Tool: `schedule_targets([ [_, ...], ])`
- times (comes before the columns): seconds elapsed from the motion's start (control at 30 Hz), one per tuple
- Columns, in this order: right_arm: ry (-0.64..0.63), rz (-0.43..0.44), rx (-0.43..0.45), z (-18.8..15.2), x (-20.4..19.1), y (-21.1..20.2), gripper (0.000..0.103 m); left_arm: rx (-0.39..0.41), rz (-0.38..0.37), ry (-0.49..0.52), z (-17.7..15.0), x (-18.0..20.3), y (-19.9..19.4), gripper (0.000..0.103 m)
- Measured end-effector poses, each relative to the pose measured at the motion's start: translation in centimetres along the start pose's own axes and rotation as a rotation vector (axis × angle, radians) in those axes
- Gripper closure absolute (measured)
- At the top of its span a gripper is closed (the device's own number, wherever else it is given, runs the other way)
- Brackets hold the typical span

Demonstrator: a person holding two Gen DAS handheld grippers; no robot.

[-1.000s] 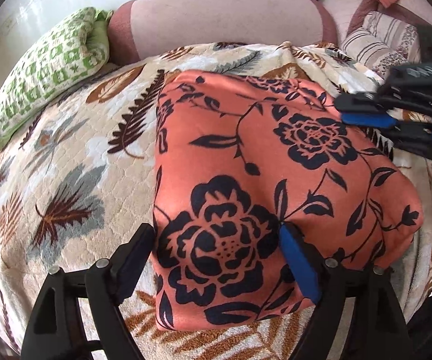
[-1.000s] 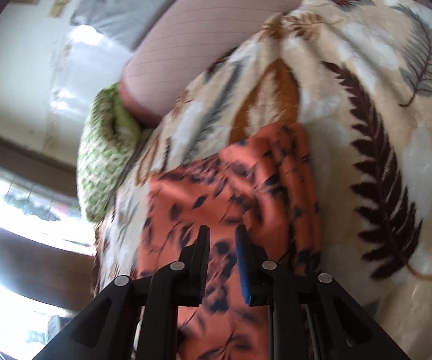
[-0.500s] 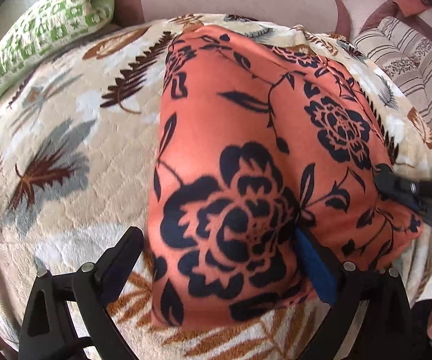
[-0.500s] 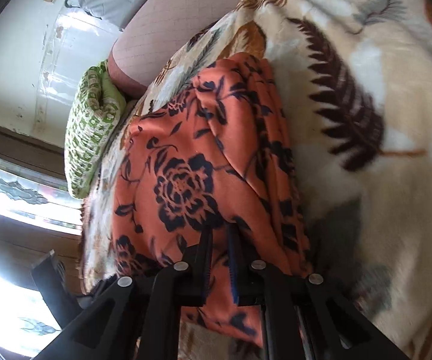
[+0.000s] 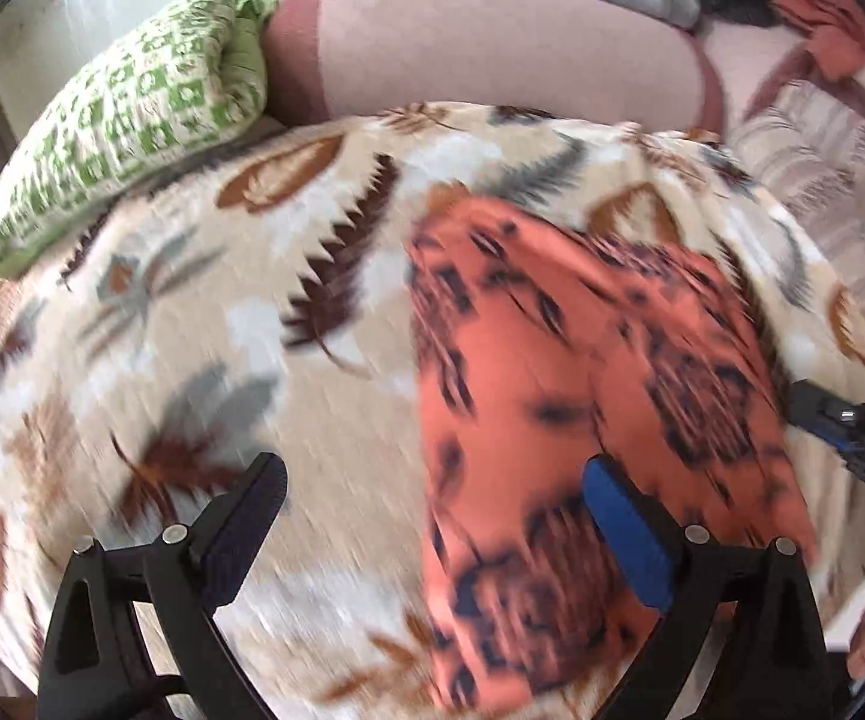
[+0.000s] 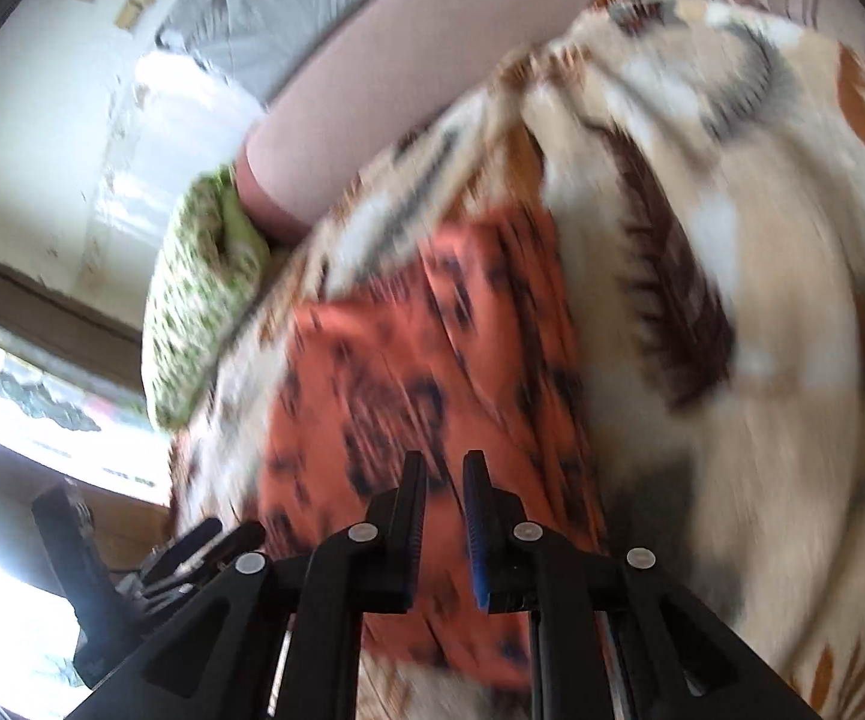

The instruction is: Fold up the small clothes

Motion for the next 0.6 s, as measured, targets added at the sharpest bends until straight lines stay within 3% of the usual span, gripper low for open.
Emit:
schedule_targets([
  [0.07, 0.019, 0.021, -0.009, 1.5, -0.1, 1.7, 0.088, -0.001, 0.041, 0.004, 2.2, 0.1, 1.6, 0.003],
  [0.17, 0.028, -0.036, -0.019, 3.0, 1.1, 4.3, 0.088, -0.011, 0.08, -0.004, 4.8, 0.4, 4.1, 0.003],
  [0.23, 0.064, -0.081, -0.053, 3.1, 2.9, 5.6, 0.087, -0.067, 0.106, 0.025, 5.1, 1.0, 6.5, 0.003],
  [0.3, 0.109, -0.04, -0.052, 3.2, 3.8, 5.6, 0.087, -0.121, 0.111, 0.042, 4.4, 1.4, 8.3, 0.003],
  [0.43, 0.07, -0.055, -0.047, 3.0, 3.1, 4.5, 0.087, -0.081, 0.127, 0.034, 3.9, 1.1, 7.2, 0.003],
  [0.6, -0.003, -0.013, -0.02, 0.7, 0.9, 2.1, 0.086, -0.051, 0.113, 0.032, 1.4, 0.8, 3.2, 0.003],
])
Point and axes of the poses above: each gripper's, at about its wrist camera, not at the fingertips, and y roughly the way its jaws point, x to its right, z to its top, the point moved 6 cm from there along y, roughly the way its jaws point, and after that the axes turned 10 degrees about z, right-handed, at the moved point
